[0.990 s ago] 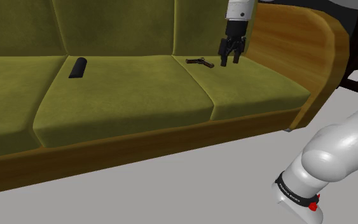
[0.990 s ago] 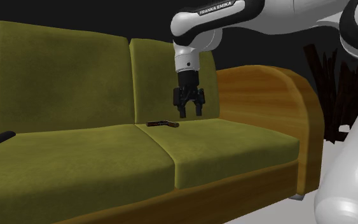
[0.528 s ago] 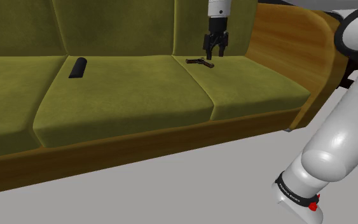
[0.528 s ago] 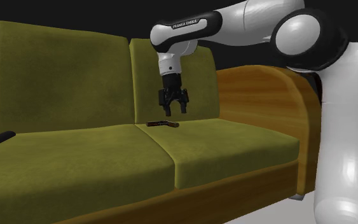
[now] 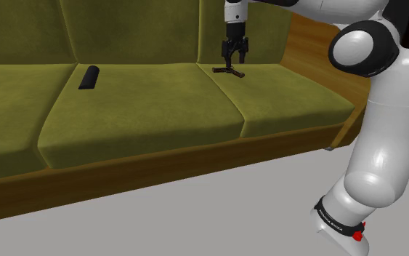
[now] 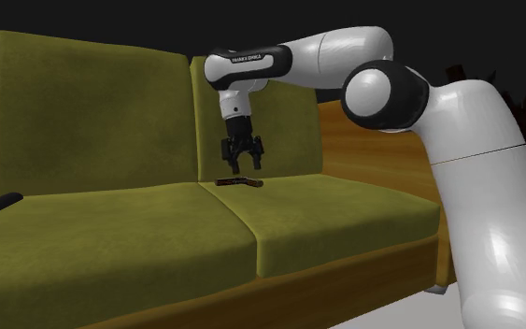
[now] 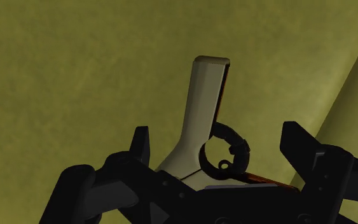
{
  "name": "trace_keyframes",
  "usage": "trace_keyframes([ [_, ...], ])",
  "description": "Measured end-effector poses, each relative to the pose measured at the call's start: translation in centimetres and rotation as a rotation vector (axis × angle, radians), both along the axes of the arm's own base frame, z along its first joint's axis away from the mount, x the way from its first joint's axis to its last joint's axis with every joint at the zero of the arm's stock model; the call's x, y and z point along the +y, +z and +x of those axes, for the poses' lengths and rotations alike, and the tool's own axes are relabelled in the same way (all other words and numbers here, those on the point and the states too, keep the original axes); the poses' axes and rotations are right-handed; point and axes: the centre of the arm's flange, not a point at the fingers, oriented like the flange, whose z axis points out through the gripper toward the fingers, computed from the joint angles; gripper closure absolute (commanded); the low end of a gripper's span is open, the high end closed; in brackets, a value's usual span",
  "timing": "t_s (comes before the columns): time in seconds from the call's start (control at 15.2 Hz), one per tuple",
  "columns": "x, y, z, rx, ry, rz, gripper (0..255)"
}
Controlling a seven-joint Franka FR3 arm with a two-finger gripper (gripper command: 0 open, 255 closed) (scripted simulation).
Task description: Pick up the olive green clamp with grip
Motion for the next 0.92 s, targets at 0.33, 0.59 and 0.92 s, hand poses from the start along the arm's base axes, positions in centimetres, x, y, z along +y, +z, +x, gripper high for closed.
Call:
trace_keyframes([
  [0.33,0.0,-2.6,0.3,0.001,0.0,-0.001,0],
  [0.59,0.0,-2.8,0.2,-0.001,0.0,-0.001,255],
  [0.92,0.0,-2.8,0.2,-0.001,0.0,-0.001,255],
])
